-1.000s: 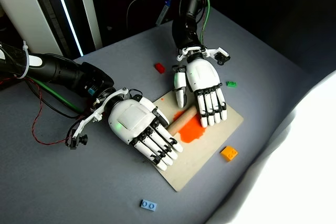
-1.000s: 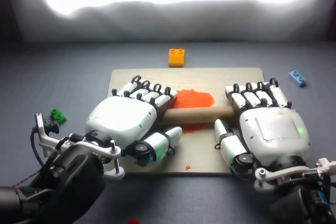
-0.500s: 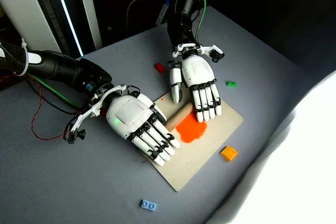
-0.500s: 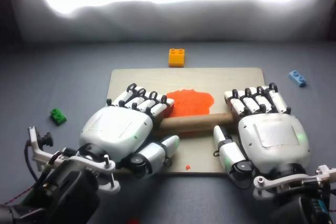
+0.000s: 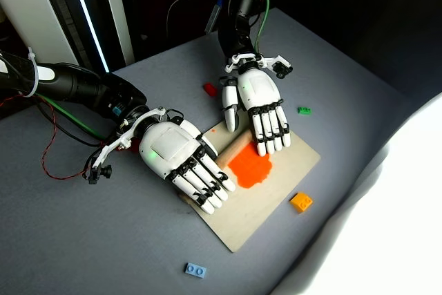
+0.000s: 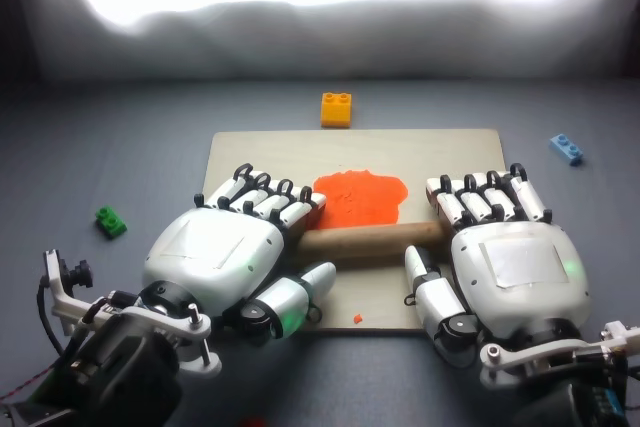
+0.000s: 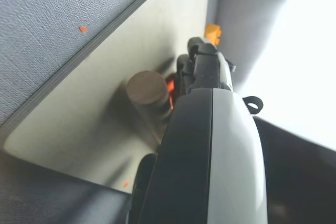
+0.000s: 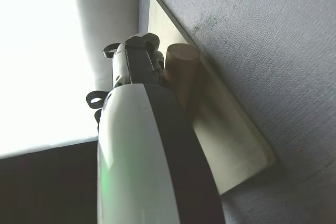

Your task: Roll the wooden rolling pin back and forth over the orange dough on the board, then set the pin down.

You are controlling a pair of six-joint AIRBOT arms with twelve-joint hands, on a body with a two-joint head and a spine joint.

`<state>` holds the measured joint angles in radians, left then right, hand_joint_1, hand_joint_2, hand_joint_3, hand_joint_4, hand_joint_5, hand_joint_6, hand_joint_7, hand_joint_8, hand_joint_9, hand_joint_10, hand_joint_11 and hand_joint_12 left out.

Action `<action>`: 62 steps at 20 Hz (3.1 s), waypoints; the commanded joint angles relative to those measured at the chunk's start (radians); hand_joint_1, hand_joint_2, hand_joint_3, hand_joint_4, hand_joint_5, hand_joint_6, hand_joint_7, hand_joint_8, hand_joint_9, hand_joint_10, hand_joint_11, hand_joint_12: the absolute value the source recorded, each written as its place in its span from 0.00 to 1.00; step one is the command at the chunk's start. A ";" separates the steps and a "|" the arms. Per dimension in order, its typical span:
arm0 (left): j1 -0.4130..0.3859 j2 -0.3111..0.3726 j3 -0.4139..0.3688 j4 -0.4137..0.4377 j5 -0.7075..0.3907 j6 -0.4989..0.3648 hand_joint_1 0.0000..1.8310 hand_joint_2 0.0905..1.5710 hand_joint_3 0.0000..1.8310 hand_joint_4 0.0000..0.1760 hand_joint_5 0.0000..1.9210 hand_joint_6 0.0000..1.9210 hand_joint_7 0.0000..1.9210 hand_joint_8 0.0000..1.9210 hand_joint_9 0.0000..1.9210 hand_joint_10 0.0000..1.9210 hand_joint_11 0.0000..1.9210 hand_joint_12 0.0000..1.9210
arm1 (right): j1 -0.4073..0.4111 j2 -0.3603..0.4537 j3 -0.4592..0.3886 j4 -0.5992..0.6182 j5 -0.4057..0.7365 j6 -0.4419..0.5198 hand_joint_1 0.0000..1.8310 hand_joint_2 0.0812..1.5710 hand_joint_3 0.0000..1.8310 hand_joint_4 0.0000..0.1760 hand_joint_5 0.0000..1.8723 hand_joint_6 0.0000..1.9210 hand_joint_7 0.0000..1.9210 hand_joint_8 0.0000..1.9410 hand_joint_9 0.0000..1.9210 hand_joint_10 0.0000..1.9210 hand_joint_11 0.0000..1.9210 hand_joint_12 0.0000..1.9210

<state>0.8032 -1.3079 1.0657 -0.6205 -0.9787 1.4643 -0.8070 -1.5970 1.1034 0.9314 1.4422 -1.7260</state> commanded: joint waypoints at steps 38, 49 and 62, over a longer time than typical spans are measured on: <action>0.062 0.050 -0.087 0.090 -0.141 -0.019 0.00 1.00 0.00 0.00 0.13 0.00 0.13 0.00 0.09 0.00 0.00 0.13 | -0.023 0.003 -0.074 -0.066 0.179 -0.086 0.00 1.00 0.04 0.00 0.18 0.00 0.19 0.00 0.15 0.00 0.00 0.31; 0.053 0.050 -0.081 0.096 -0.141 -0.021 0.00 1.00 0.00 0.00 0.13 0.00 0.13 0.00 0.09 0.00 0.00 0.14 | -0.026 0.005 -0.090 -0.066 0.201 -0.103 0.00 1.00 0.04 0.00 0.18 0.00 0.20 0.00 0.15 0.00 0.00 0.32; -0.026 0.075 -0.065 0.099 -0.084 -0.018 0.00 0.99 0.00 0.00 0.13 0.00 0.13 0.00 0.09 0.00 0.00 0.15 | -0.007 0.015 -0.093 -0.066 0.203 -0.106 0.00 1.00 0.04 0.00 0.17 0.00 0.18 0.00 0.14 0.00 0.00 0.27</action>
<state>0.7807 -1.2392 0.9981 -0.5636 -0.9672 1.4437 -0.8207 -1.5887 1.0111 0.9504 1.5482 -1.8301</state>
